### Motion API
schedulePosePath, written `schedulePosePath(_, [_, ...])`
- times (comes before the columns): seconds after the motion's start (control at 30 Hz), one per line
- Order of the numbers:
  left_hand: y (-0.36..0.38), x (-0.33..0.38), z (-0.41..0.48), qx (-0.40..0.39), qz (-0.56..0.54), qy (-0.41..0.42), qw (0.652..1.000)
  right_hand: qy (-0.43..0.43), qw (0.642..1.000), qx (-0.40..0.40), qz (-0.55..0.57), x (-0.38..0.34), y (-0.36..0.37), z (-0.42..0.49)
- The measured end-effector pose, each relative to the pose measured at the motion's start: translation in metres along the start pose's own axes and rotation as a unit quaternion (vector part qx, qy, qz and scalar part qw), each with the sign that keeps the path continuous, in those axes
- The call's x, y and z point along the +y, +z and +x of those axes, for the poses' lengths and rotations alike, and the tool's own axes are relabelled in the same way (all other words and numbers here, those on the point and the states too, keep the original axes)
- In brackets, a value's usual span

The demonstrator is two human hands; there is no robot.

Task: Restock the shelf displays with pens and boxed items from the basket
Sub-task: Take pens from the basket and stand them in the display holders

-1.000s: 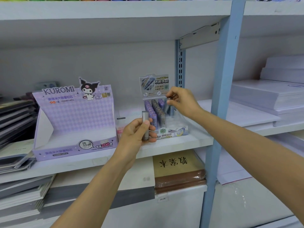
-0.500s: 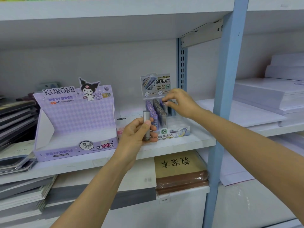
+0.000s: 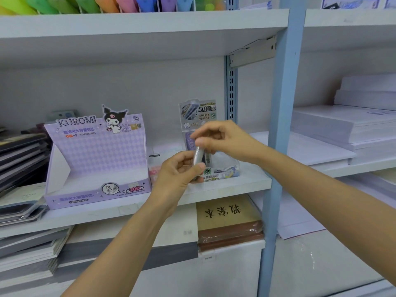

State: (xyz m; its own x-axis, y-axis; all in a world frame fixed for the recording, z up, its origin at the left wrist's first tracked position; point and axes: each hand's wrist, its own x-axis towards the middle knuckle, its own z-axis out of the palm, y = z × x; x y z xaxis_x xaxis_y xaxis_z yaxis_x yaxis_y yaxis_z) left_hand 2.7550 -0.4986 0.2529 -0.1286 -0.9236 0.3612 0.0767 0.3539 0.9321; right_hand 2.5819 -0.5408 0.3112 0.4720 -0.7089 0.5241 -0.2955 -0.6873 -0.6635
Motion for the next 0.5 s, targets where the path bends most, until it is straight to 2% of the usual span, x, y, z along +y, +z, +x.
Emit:
schedulePosePath(0.07, [0.002,0.003,-0.001,-0.002,-0.014,-0.002,1.000,0.002,1.000,-0.007,0.029,-0.001,0.000,-0.005])
schedulePosePath(0.2, [0.002,0.007,-0.003,0.020,-0.028,0.009,0.999,0.028,0.994,0.062,0.087,0.002,-0.010,-0.012])
schedulePosePath(0.37, [-0.002,0.011,-0.001,0.096,-0.122,0.029,0.987,0.065,0.992,-0.017,0.107,0.009,-0.012,-0.027])
schedulePosePath(0.5, [0.006,0.011,-0.003,0.075,-0.145,0.025,0.986,0.069,0.988,-0.023,0.137,0.012,-0.001,-0.035])
